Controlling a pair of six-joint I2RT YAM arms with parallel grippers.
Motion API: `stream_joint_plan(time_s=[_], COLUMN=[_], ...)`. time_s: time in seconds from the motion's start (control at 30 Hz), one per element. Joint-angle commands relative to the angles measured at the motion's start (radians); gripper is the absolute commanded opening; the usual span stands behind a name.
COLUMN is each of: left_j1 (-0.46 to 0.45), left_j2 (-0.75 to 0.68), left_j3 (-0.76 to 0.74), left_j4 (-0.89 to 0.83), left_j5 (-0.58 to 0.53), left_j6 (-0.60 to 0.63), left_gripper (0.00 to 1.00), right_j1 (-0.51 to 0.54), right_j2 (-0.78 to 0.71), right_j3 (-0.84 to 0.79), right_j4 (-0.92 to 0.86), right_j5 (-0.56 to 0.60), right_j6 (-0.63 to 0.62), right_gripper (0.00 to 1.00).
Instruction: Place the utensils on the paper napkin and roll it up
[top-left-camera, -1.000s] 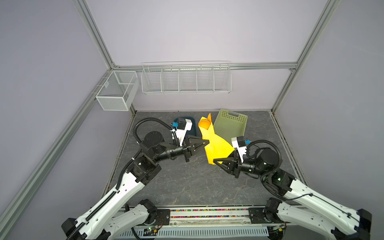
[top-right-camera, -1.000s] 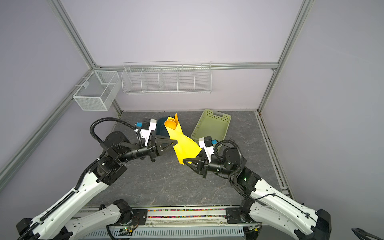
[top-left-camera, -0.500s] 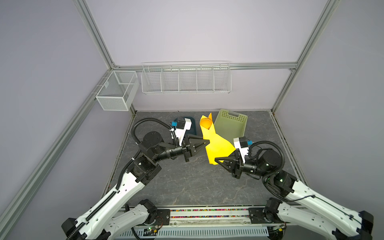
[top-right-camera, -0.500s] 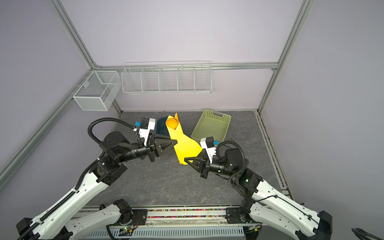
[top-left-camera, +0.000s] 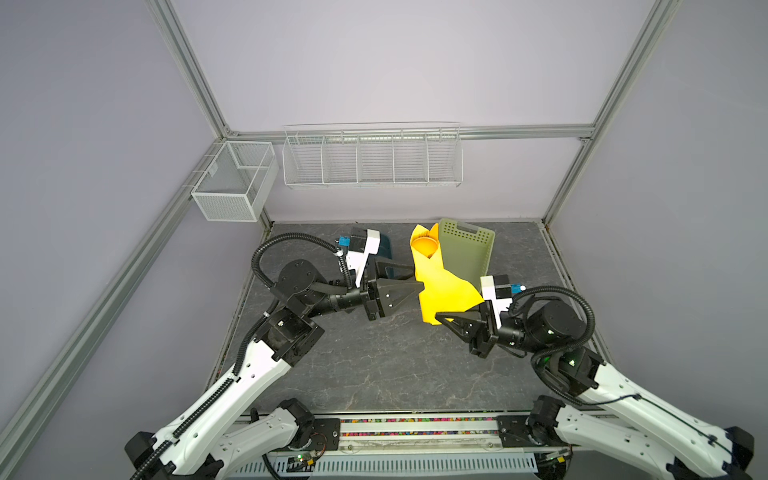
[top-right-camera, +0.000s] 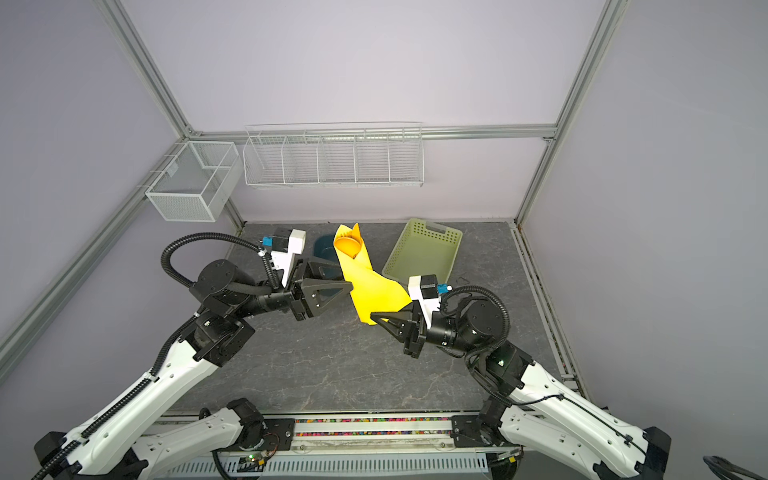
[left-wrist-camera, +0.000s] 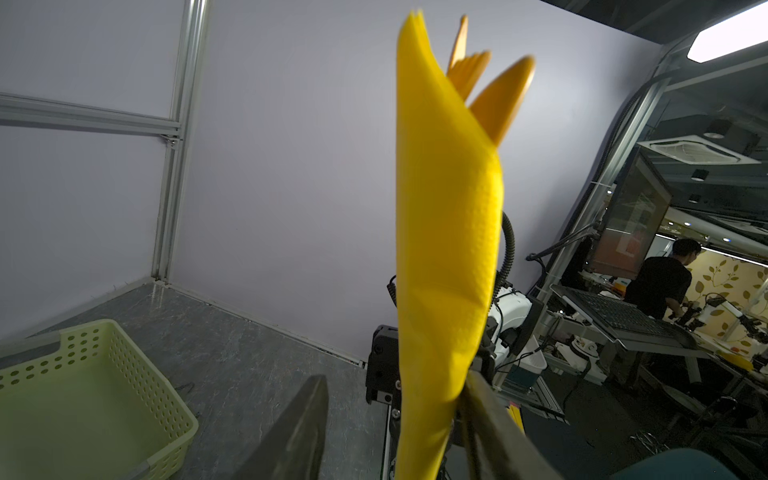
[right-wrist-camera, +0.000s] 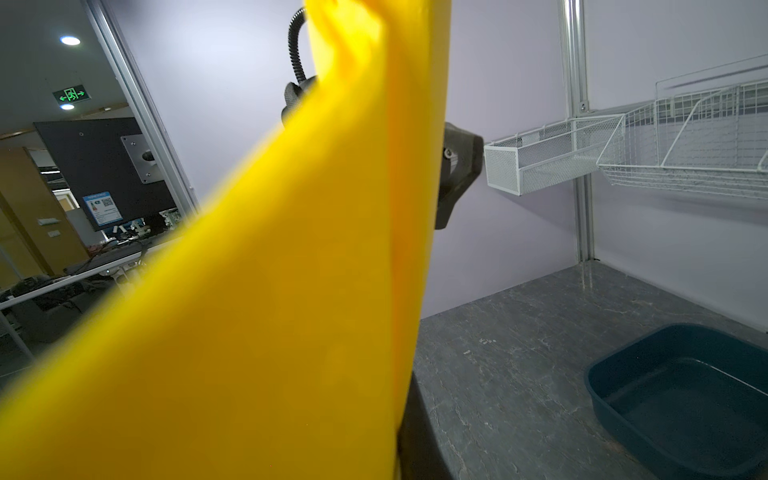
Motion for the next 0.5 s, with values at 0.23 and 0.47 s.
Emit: stream_joint_plan(time_s=[0.23, 0.47], left_j1=[-0.087, -0.090], left_j2=[0.033, 0.061], left_j3=[0.073, 0.075], left_j4=[-0.024, 0.041], left_j5=[0.025, -0.003], left_j6=[0.085, 0.040], left_gripper=[0.55, 0.45], right_j1=[0.015, 0.025], right_j2=[0.022, 0.028], right_j3=[0.058, 0.060], right_j4=[0.109, 0.110], right_j5=[-0.048, -0.047], right_j6=[-0.057, -0.075], right_gripper=[0.06, 0.06])
